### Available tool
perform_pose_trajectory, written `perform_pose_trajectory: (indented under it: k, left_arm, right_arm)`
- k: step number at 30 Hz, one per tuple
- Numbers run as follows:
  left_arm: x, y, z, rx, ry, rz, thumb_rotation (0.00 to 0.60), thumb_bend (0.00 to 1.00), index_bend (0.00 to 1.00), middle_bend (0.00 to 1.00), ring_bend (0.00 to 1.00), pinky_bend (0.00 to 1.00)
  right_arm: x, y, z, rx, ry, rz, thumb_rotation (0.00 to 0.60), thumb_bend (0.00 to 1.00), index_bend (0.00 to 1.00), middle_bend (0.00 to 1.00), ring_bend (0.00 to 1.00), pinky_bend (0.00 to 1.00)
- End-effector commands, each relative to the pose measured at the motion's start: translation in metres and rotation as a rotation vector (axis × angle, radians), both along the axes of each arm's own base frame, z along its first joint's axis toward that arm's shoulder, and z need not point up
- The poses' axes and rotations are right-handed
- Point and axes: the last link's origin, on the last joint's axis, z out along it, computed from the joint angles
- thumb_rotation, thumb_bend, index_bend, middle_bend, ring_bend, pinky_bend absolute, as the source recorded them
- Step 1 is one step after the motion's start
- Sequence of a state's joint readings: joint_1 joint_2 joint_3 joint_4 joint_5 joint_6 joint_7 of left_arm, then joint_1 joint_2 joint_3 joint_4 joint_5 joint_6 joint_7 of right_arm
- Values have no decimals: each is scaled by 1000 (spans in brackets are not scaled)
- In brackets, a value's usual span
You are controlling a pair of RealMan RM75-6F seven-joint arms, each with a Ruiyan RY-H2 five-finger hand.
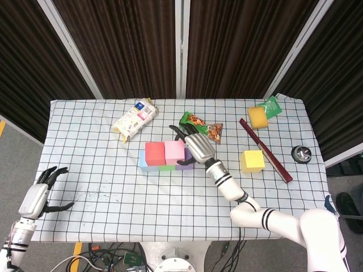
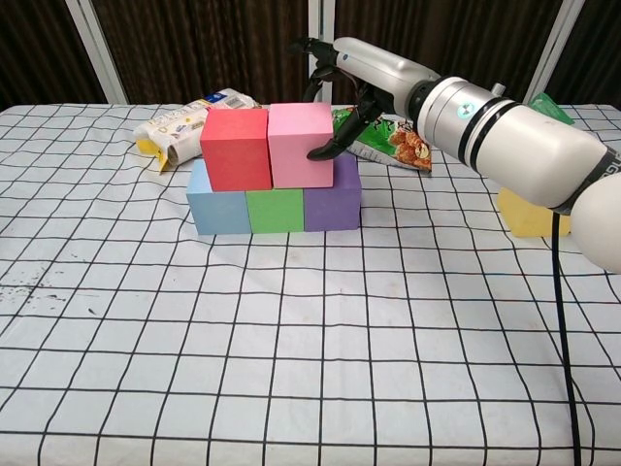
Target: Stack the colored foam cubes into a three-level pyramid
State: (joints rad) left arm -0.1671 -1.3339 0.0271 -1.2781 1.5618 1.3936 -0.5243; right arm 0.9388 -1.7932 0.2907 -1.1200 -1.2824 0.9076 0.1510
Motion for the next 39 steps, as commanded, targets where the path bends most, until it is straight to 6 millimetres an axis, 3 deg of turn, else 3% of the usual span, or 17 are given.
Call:
perform_pose_trajectory:
  k: [1, 39]
  left_arm:
    - [0, 0, 0, -2, 0, -1, 600, 0, 112, 160, 27, 10]
    - [1, 0, 0, -2, 0, -3, 600, 0, 112, 160, 27, 11]
  right_arm:
    - [0, 0, 0, 1, 0, 0, 600, 186, 0, 486, 45, 0]
    - [2, -2, -3, 4, -5, -1, 600, 190, 0, 486, 45, 0]
